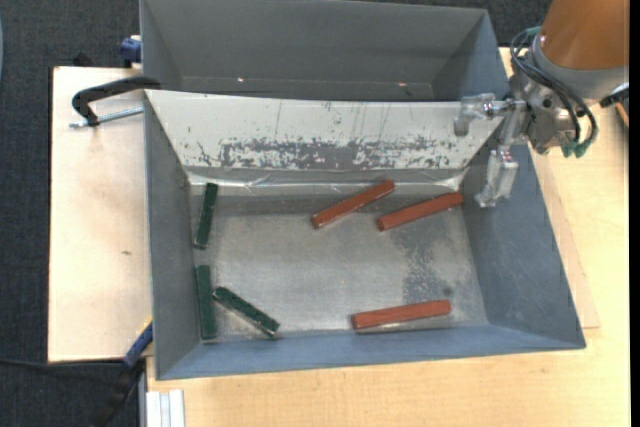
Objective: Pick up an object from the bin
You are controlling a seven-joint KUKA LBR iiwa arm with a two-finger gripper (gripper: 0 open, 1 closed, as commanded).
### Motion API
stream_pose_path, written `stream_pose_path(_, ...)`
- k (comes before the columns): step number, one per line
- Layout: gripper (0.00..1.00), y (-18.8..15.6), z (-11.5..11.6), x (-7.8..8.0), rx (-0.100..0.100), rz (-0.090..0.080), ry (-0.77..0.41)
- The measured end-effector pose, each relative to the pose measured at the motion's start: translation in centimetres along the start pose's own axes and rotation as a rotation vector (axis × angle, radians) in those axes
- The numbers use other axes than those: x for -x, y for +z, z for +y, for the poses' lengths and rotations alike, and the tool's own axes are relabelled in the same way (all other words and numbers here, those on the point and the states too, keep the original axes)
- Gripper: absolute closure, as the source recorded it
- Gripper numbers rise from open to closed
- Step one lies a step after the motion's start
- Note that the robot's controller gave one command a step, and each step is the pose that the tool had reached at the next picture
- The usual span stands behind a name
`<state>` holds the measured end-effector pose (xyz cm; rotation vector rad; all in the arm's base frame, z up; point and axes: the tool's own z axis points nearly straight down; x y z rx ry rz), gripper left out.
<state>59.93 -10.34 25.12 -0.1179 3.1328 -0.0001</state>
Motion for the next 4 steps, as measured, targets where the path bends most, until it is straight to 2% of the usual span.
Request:
stream_pose_path(2,0.00,11.5,2.2,-0.1,0.000,-0.001,0.063)
stream_pose_path(3,1.00,18.0,1.2,-1.6,0.000,0.004,0.209)
stream_pose_path(4,1.00,18.0,1.2,-1.6,0.000,0.004,0.209)
